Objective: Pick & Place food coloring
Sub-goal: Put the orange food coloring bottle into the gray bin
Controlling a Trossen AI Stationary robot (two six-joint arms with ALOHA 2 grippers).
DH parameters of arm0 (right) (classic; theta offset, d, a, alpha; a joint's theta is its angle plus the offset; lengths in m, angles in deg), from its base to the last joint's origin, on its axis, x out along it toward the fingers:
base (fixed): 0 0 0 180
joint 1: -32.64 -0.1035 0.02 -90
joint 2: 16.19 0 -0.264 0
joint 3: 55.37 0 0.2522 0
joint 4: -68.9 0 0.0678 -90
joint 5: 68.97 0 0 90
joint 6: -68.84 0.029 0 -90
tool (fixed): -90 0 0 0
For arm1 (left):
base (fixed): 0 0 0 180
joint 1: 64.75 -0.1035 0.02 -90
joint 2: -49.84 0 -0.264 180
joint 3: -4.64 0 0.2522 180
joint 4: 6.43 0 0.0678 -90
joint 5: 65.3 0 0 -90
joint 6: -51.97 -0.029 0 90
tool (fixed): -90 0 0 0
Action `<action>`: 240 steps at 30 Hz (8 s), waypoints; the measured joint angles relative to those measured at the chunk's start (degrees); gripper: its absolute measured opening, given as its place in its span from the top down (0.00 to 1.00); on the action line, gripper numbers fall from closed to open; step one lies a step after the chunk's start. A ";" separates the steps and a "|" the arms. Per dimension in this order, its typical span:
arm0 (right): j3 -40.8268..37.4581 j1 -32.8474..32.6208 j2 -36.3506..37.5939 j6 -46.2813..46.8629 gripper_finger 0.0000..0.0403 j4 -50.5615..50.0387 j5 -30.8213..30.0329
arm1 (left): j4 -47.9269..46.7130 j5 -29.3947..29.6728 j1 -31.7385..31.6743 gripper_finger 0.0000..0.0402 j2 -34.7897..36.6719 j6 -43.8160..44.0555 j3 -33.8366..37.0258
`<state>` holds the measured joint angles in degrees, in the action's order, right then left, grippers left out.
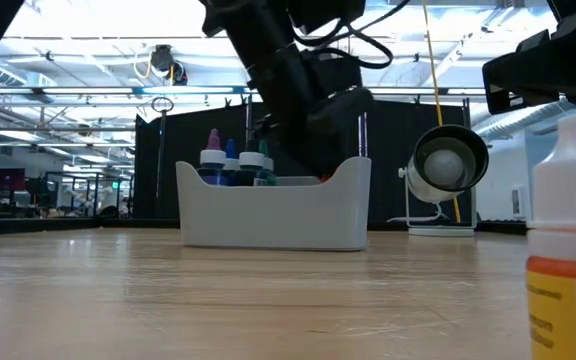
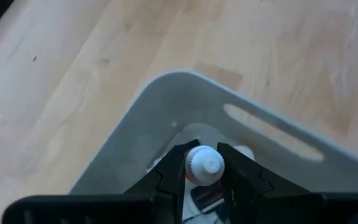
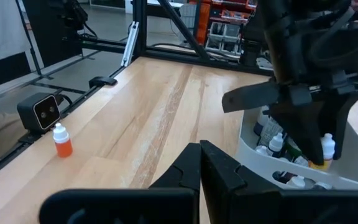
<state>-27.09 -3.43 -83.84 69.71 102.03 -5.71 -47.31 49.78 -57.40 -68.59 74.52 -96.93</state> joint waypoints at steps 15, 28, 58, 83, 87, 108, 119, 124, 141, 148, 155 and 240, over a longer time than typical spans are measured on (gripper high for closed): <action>0.00 0.00 0.00 -0.02 1.00 -0.02 0.02 | -9.77 -12.23 -2.71 0.79 0.37 -21.22 -5.48; 0.02 -0.02 0.00 0.00 1.00 -0.49 0.03 | -13.08 -19.54 -4.90 0.79 0.41 -43.53 -7.96; 0.02 -0.02 0.00 1.49 1.00 -0.44 0.04 | -2.55 -19.71 -6.60 0.79 0.39 -40.33 0.55; 0.04 -0.02 0.00 1.49 1.00 -0.42 0.04 | -0.34 -18.86 -6.60 0.79 0.35 -38.50 2.00; 0.04 -0.02 0.00 1.49 1.00 -0.42 0.04 | 0.87 -17.74 -6.60 0.79 0.33 -38.52 3.36; 0.04 -0.02 0.00 1.46 1.00 -0.39 0.04 | 0.89 -17.58 -6.69 0.64 0.30 -35.54 3.63; 0.04 0.00 0.00 1.42 1.00 -0.41 0.04 | -8.45 -17.43 -5.25 0.57 2.85 -36.82 -4.95; 0.04 0.00 0.00 1.44 1.00 -0.28 0.03 | -20.15 -14.04 -1.73 0.57 7.99 -34.73 -15.16; 0.07 -0.03 0.00 4.86 1.00 -0.41 1.42 | -1.51 -0.11 20.07 0.99 52.79 -19.02 27.37; 0.07 -0.02 0.00 1.74 1.00 -0.94 1.51 | 47.41 3.50 22.44 0.99 61.56 -14.45 61.43; 0.07 -0.01 -0.02 -3.53 1.00 -1.70 2.49 | 71.56 8.96 24.20 0.99 54.64 -12.28 76.04; 45.09 -6.77 -45.86 8.46 0.56 -16.45 5.64 | 75.39 16.45 24.92 0.88 53.72 -35.74 76.98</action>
<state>18.00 -10.21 -129.70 78.16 85.58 -0.07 28.08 66.23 -32.48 -14.87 38.78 -19.95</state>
